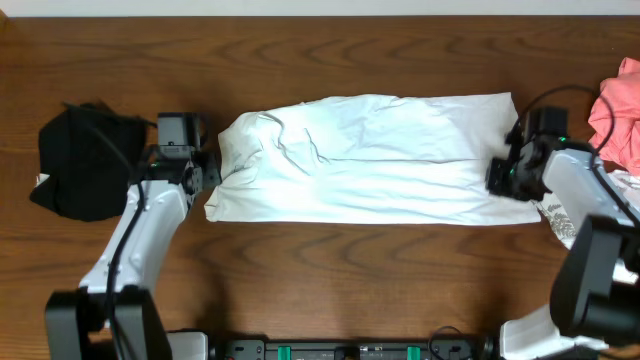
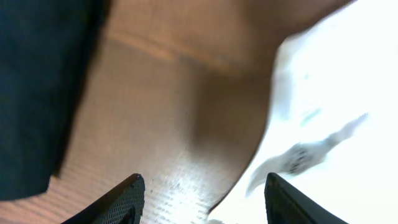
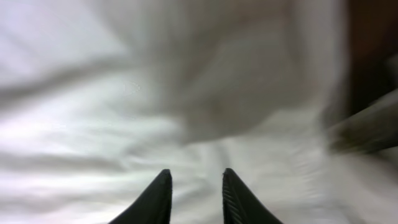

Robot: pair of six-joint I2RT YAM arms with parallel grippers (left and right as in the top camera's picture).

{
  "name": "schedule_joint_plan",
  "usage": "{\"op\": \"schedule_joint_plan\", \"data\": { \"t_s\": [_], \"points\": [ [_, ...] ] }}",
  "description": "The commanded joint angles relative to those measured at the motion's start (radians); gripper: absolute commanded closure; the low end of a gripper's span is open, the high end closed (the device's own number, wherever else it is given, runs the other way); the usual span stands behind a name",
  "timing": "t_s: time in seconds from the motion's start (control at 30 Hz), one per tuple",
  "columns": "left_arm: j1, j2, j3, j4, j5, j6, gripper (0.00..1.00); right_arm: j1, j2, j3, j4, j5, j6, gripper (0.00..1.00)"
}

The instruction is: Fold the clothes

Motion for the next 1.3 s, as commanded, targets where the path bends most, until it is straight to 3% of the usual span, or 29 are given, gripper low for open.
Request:
{"op": "schedule_joint_plan", "data": {
  "t_s": [0.0,0.23,0.37,0.5,0.67,0.93,1.07,1.27],
  "points": [
    [0.004,-0.032,0.027,0.036,0.082,0.012,0.37,0.011,-0.101,0.072,0.000,0.018,0.004,0.71],
    [0.004,-0.023,0.027,0.172,0.267,-0.011,0.37,0.014,-0.109,0.075,0.018,-0.005,0.003,0.69],
    [0.003,-0.020,0.036,0.277,0.365,-0.011,0.37,0.017,-0.109,0.076,0.132,-0.070,-0.060,0.68],
    [0.002,0.030,0.117,0.274,0.423,-0.049,0.37,0.017,-0.101,0.081,0.228,-0.071,-0.061,0.64],
    [0.002,0.155,0.344,0.133,0.436,-0.051,0.37,0.017,-0.035,0.161,0.243,-0.071,-0.063,0.59],
    [-0.001,0.454,0.800,-0.175,0.437,-0.051,0.37,0.015,0.246,0.560,0.002,-0.077,-0.063,0.47],
    [-0.002,0.582,0.897,-0.202,0.534,-0.051,0.37,0.015,0.375,0.699,-0.083,-0.082,-0.064,0.45],
    [-0.015,0.700,0.909,-0.172,0.553,-0.051,0.37,0.008,0.477,0.731,-0.044,-0.080,-0.066,0.45]
  ]
}}
